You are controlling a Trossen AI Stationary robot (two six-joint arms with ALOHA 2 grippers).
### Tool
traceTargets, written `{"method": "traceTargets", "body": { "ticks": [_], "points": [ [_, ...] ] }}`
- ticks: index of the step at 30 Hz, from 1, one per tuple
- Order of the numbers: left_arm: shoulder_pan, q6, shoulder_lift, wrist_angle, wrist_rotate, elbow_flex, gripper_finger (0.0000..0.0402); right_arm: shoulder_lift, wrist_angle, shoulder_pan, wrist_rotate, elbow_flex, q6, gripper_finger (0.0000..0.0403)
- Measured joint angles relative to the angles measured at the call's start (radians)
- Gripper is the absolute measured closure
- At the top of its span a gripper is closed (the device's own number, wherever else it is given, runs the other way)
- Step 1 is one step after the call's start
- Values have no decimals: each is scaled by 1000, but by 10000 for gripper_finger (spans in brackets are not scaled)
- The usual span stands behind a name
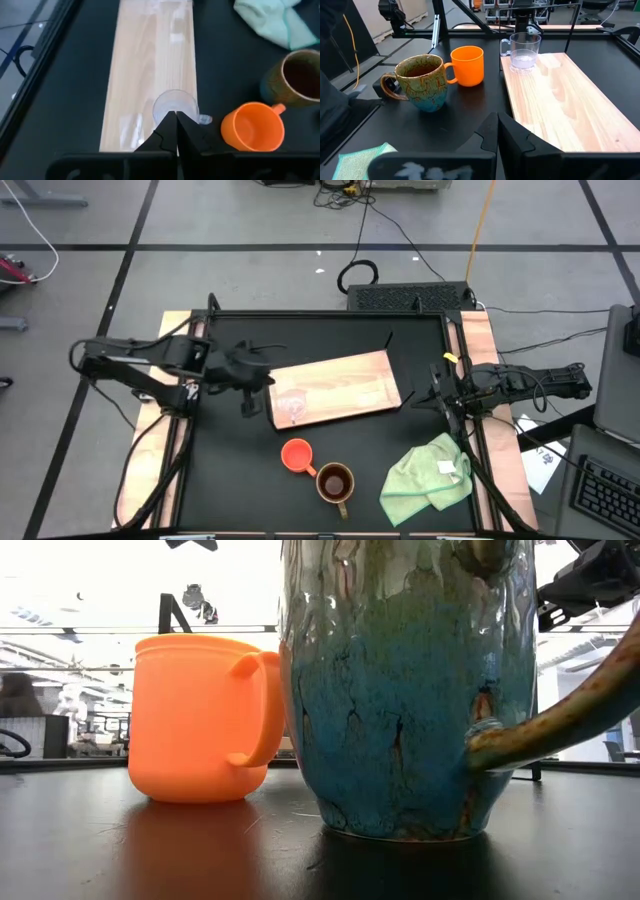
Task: Stack small to large cups/mugs on shelf
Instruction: Put the orange mug on the shelf
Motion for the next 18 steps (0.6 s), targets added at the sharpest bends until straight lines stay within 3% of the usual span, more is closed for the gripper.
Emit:
{"method": "traceTargets", "body": {
  "ticks": [10, 14, 18],
  "points": [
    [-80, -126, -298, 324, -90, -430, 400, 0, 0, 0, 0, 0, 1, 403],
    [-120, -136, -361, 423, -51, -574, 400, 0, 0, 0, 0, 0, 1, 403],
    [-170, -191, -392, 541, -76, -691, 400, 0, -1, 0, 0, 0, 1, 403]
  ]
}}
